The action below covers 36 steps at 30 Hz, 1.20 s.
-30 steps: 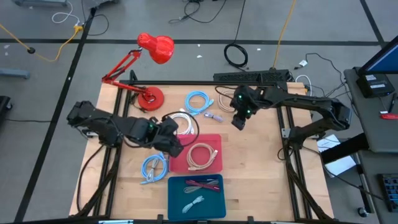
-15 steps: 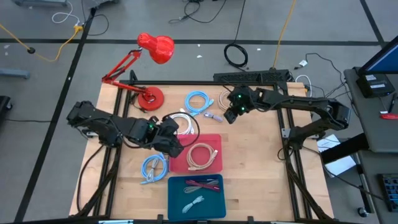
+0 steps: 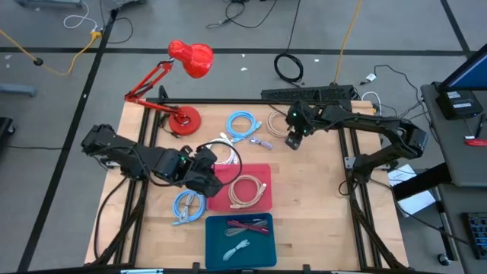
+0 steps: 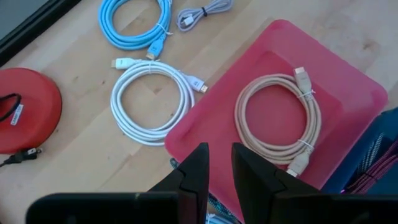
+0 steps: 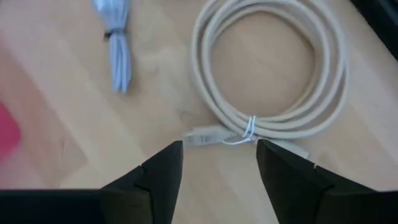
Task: Pick & Place USB Port
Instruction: Put the light brown HDMI cable into the red bin
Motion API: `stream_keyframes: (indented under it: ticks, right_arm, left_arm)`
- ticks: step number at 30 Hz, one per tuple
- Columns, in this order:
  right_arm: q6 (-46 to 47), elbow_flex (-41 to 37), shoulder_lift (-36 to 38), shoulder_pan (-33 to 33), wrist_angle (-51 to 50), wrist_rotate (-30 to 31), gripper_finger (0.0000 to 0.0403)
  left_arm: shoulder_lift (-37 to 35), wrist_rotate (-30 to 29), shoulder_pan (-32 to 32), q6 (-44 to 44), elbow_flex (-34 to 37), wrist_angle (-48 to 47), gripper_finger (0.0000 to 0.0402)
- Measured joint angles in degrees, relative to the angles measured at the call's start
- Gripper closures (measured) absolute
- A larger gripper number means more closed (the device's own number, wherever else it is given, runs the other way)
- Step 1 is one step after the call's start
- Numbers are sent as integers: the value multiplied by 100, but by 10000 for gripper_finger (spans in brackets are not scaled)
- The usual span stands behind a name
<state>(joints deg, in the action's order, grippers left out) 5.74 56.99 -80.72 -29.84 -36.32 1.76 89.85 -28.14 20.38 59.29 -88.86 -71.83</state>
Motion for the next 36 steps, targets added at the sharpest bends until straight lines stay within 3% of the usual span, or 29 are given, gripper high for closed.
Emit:
stream_keyframes:
  ticks: [9,18,28,36]
  right_arm:
    - [-1730,392,-803,219,-846,420,201]
    - [-1709,1439,-1733,87,-921,414,206]
    - [-1700,1794,-2364,-234,-1246,-555,204]
    - [-2132,1794,-2486,-117,-857,-89,204]
  left_arm:
    - [1,2,-23,46,0,3,330]
    - [4,30,-55,290,0,11,330]
    - [4,85,16,508,0,2,330]
    - [4,87,85,555,0,-15,330]
